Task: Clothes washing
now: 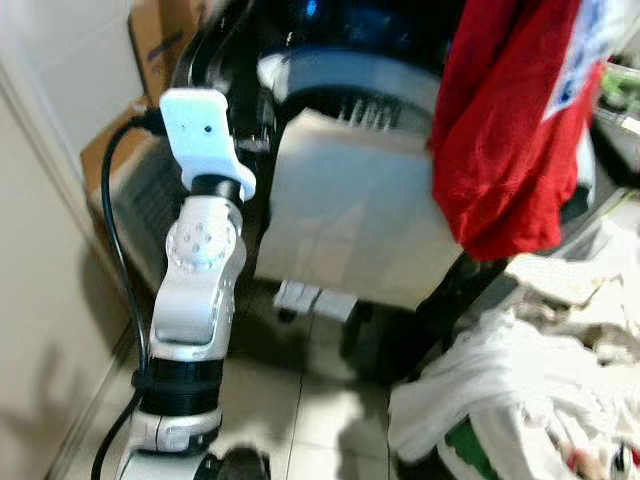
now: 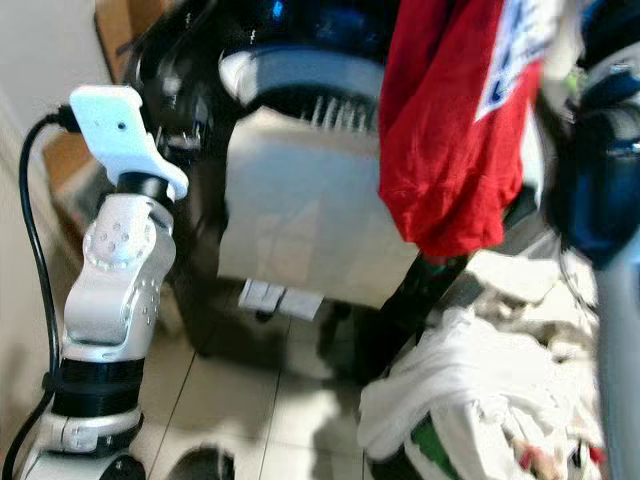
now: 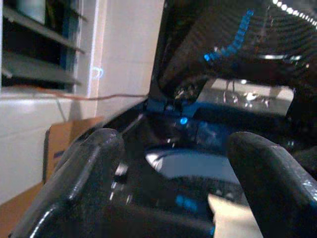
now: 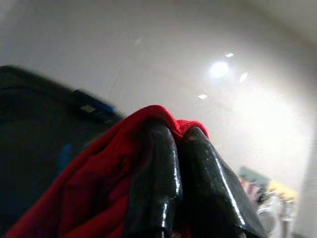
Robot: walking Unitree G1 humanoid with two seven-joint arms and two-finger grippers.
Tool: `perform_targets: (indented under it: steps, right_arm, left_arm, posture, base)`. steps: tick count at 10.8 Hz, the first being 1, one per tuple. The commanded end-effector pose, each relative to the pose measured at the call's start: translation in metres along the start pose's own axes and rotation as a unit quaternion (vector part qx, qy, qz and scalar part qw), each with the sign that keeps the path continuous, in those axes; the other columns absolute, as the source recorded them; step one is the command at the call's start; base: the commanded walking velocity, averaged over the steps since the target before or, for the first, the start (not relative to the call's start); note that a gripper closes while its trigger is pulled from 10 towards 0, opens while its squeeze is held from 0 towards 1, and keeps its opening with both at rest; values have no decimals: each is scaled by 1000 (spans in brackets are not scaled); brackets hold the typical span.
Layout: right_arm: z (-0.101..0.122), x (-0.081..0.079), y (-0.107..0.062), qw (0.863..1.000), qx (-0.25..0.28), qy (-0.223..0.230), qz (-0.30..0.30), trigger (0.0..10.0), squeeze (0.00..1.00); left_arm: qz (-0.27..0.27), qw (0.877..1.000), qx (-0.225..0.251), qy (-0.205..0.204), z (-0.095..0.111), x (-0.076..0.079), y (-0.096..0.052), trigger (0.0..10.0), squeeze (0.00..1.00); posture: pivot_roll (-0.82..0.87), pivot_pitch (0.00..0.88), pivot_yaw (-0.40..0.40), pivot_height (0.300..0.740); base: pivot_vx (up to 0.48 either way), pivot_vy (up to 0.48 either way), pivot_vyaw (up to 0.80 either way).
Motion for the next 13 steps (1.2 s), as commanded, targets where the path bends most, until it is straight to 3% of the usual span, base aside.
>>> perform_targets:
  steps: [1, 6, 8, 10, 11, 12, 13]
  right_arm:
    - [11, 13, 3, 1000, 15, -3, -18, 0, 0]
    - [6, 13, 2, 1000, 9, -11, -18, 0, 0]
    - [4, 16, 1, 1000, 7, -12, -22, 0, 0]
    - [11, 26, 3, 999, 16, -21, -38, 0, 0]
    - [8, 52, 2, 994, -2, -70, -89, 0, 0]
    - [-6, 67, -2, 988, -34, -88, -119, 0, 0]
    - [-16, 71, -4, 987, -55, -74, -130, 0, 0]
  left_arm:
    - [-11, 1000, 5, -2, 3, 7, 1, 10000, 0]
    - [10, 1000, 7, -8, 1, 1, 3, 10000, 0]
    - [41, 999, 23, -5, 7, -10, 4, 10000, 0]
    - [48, 998, 46, -5, 18, -12, 7, 10000, 0]
    - [42, 998, 40, -8, 15, -9, 5, 10000, 0]
    - [37, 999, 38, -9, 14, -6, 4, 10000, 0]
    - [36, 999, 38, -9, 14, -6, 3, 10000, 0]
  posture:
    - [157, 0, -109, 740]
    - [155, 0, -109, 740]
    - [151, 0, -110, 740]
    - [151, 0, -111, 740]
    - [153, 0, -111, 740]
    - [167, 0, -124, 740]
    - [178, 0, -132, 740]
  base:
    - [458, 0, 0]
    - [427, 67, 0]
    - [0, 0, 0]
    - [0, 0, 0]
    - [0, 0, 0]
    - [0, 0, 0]
    - [0, 0, 0]
Point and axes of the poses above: a point about 5 cm out from each wrist's last joint towards the gripper, its own y axis pointing out of the wrist towards the gripper, its own z axis along the axis of the wrist's last joint, x = y × z, the point moved 6 cm from there along y, pointing out of the wrist towards the gripper, and after that the axes turned 13 degrees about -y, right-handed, at the moved point
